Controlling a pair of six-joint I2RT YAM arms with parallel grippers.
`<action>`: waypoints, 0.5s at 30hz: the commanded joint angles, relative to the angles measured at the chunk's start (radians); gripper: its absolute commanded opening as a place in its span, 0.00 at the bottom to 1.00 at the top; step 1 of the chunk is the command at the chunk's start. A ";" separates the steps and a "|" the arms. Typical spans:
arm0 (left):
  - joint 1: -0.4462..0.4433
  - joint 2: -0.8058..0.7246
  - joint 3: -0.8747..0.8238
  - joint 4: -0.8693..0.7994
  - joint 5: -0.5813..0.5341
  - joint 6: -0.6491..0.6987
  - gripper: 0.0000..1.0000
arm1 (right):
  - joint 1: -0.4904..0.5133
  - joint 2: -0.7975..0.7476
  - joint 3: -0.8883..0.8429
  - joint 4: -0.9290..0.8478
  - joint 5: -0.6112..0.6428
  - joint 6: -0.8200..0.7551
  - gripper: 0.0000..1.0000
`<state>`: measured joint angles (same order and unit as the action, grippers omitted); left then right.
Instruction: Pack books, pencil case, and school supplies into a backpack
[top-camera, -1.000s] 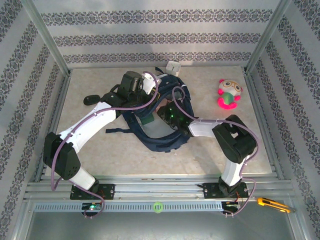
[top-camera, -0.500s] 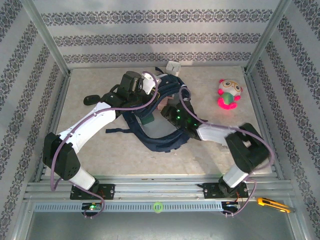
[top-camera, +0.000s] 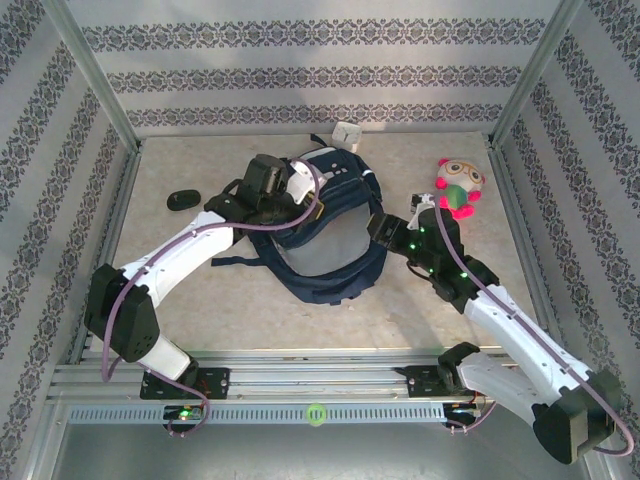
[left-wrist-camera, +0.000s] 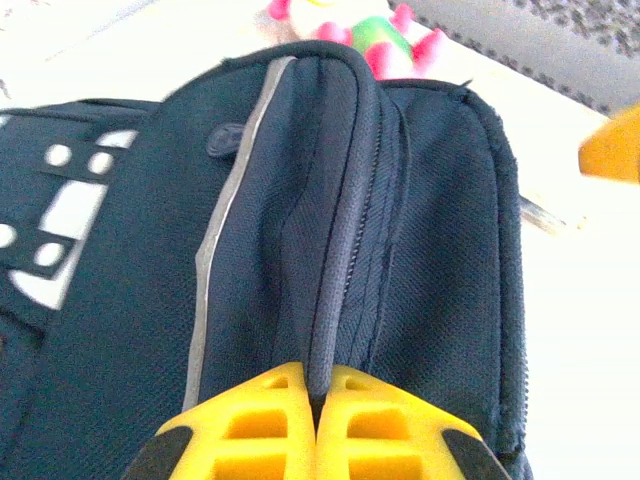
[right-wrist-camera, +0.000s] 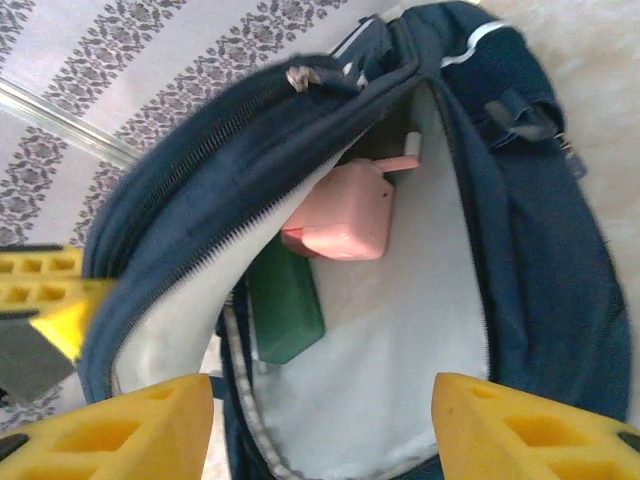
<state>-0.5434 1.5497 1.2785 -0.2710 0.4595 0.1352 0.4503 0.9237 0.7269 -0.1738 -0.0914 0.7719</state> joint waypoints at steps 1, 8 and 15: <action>-0.051 0.038 -0.048 0.040 0.097 0.093 0.02 | -0.032 -0.017 0.017 -0.107 -0.013 -0.082 0.60; -0.157 0.208 -0.128 -0.021 0.004 0.192 0.02 | -0.070 -0.023 -0.029 -0.084 -0.031 -0.071 0.60; -0.187 0.357 -0.185 0.059 -0.041 0.145 0.04 | -0.076 -0.028 -0.046 -0.083 -0.032 -0.093 0.60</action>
<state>-0.7067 1.8618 1.1446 -0.1837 0.4076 0.2832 0.3813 0.9112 0.6960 -0.2546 -0.1139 0.7059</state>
